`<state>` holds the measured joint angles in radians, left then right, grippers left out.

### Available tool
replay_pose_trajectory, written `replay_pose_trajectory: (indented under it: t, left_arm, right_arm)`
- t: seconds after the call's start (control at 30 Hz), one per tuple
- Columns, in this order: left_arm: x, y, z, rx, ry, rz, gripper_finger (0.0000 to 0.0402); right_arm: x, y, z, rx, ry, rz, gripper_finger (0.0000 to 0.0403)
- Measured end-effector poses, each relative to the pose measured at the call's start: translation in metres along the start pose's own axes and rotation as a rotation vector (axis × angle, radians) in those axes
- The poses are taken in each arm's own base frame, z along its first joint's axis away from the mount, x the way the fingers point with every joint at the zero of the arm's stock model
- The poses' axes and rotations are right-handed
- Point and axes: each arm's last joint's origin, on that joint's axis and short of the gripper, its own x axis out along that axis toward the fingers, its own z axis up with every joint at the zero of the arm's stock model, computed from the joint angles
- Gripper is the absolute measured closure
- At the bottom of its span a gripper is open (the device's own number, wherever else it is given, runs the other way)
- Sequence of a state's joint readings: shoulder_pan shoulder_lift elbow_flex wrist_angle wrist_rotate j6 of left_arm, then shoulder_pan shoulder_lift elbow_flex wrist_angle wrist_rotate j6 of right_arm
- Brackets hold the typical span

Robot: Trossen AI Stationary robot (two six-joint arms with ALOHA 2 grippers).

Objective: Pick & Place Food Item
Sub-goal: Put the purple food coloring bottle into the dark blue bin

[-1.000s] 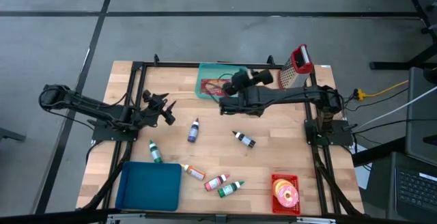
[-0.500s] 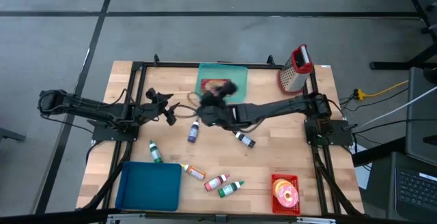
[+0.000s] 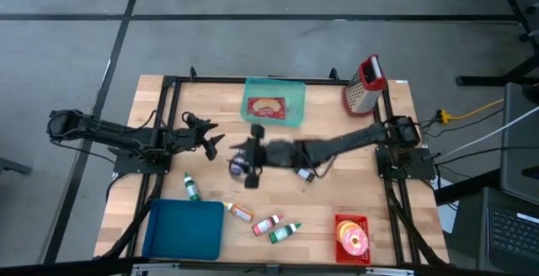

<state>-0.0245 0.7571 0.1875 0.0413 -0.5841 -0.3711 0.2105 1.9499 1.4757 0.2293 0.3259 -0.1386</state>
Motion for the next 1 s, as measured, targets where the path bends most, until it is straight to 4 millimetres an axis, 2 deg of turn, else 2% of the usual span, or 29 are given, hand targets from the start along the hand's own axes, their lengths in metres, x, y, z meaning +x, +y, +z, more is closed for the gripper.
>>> replay_pose_trajectory:
  t: [0.13, 0.37, 0.53, 0.73, 0.83, 1.0]
  left_arm:
    - [0.003, -0.001, -0.001, -0.136, 0.011, -0.007, 0.0176]
    - [0.016, -0.009, -0.001, -0.319, 0.022, -0.077, 0.0176]
    - [0.034, -0.026, 0.008, -0.317, 0.069, -0.082, 0.0176]
    - [0.06, -0.048, 0.021, -0.239, 0.273, -0.009, 0.0175]
    - [0.067, -0.054, 0.023, -0.218, 0.374, 0.063, 0.0172]
    - [0.076, -0.063, 0.025, -0.262, 0.423, 0.081, 0.0162]
  right_arm:
    - [-0.01, 0.019, -0.006, -0.059, 0.108, -0.189, 0.0218]
    - [-0.019, 0.029, -0.015, -0.147, 0.217, -0.35, 0.0218]
    - [-0.02, 0.027, -0.019, -0.168, 0.253, -0.376, 0.0218]
    - [-0.022, 0.03, -0.03, -0.202, 0.282, -0.39, 0.0218]
    - [-0.022, 0.029, -0.032, -0.228, 0.295, -0.388, 0.0218]
    - [-0.022, 0.03, -0.032, -0.278, 0.303, -0.377, 0.0218]
